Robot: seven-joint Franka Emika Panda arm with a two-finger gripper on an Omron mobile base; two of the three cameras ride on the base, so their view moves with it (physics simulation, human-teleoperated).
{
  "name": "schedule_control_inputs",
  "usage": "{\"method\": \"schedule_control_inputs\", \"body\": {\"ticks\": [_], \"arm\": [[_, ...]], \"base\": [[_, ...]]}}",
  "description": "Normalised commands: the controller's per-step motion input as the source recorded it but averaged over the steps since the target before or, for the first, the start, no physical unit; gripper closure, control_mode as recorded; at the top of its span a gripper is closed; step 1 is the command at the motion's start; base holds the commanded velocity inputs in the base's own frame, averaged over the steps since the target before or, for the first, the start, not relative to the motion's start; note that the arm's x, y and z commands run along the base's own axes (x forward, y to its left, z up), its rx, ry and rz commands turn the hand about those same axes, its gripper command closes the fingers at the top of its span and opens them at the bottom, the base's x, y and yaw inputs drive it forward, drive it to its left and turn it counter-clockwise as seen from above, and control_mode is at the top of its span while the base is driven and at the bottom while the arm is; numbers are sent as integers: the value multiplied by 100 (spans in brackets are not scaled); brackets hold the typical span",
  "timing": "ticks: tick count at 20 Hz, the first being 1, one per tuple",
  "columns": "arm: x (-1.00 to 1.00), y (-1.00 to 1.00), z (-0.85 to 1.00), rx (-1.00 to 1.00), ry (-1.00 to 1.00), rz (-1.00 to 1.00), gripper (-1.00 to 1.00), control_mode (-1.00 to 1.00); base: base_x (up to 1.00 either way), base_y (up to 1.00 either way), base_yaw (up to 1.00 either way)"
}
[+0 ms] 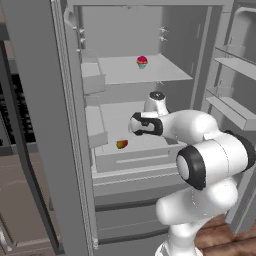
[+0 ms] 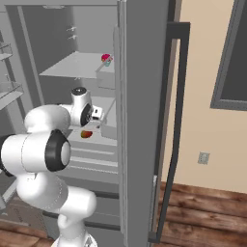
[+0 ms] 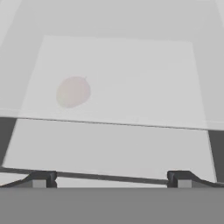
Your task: Fully open the fridge drawer.
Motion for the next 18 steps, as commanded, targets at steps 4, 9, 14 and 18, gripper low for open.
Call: {"method": "schedule_control_inputs", "body": {"ticks": [4, 9, 14, 18], "arm": [[22, 0, -14, 0, 0, 0, -100, -100], [3, 0, -32, 0, 0, 0, -100, -100], [1, 0, -30, 0, 0, 0, -100, -100], [1, 0, -28, 0, 0, 0, -100, -100]], "base": [[0, 0, 0], [0, 0, 0], [0, 0, 0], [0, 0, 0]]}}
